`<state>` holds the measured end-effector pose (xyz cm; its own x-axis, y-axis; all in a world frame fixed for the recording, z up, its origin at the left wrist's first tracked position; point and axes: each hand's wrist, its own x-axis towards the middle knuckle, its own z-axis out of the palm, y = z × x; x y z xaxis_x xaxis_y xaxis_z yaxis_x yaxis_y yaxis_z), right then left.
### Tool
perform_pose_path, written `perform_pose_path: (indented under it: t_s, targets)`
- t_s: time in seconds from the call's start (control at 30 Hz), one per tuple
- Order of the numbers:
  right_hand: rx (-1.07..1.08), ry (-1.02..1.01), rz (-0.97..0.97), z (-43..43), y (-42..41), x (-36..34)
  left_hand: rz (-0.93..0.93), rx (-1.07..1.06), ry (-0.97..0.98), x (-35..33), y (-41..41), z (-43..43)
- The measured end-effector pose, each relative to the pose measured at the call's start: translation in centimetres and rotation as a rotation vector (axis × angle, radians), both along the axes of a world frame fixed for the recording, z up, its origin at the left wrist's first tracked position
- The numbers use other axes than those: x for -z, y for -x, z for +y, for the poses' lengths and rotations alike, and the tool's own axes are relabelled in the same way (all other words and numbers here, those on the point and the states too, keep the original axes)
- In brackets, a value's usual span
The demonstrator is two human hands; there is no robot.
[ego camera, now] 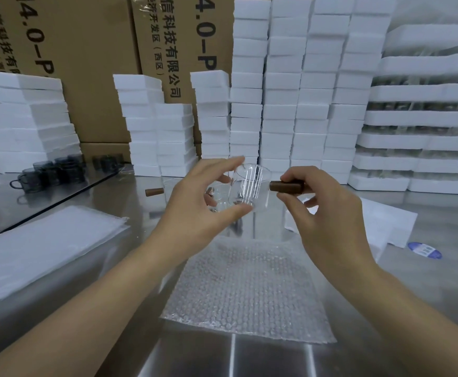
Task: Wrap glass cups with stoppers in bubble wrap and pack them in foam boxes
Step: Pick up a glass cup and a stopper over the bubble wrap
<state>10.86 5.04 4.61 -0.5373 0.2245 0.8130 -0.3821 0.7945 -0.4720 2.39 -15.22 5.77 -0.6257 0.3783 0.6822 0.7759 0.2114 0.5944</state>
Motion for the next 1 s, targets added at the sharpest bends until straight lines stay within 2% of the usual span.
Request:
perform_pose_path:
  t_s: [0.13,0.27,0.4,0.53,0.6,0.83,1.0]
  targets:
    - [-0.05,0.074,-0.013,-0.4,0.1,0.1,0.057,-0.038,0.006,0.3,0.5,-0.2]
    - [-0.13,0.141,-0.181,-0.4,0.2,0.4,0.075,-0.065,-0.009,0.3,0.5,-0.2]
    - [-0.247,0.138,-0.228,-0.7,0.2,0.5,-0.003,0.031,-0.032,0.0,0.3,-0.1]
    - [-0.262,0.168,-0.197,-0.3,0.3,-0.1,-0.151,0.131,-0.04,-0.3,0.3,-0.1]
    - [-0.254,0.152,-0.2,-0.1,0.3,-0.2,-0.15,0.115,-0.019,-0.1,0.4,0.0]
    - [0.006,-0.111,-0.165,0.0,0.1,0.1,0.12,-0.11,-0.021,1.3,0.6,0.3]
    - [0.068,-0.267,-0.125,-0.5,-0.2,-0.1,0.438,-0.231,0.108,1.7,0.6,0.6]
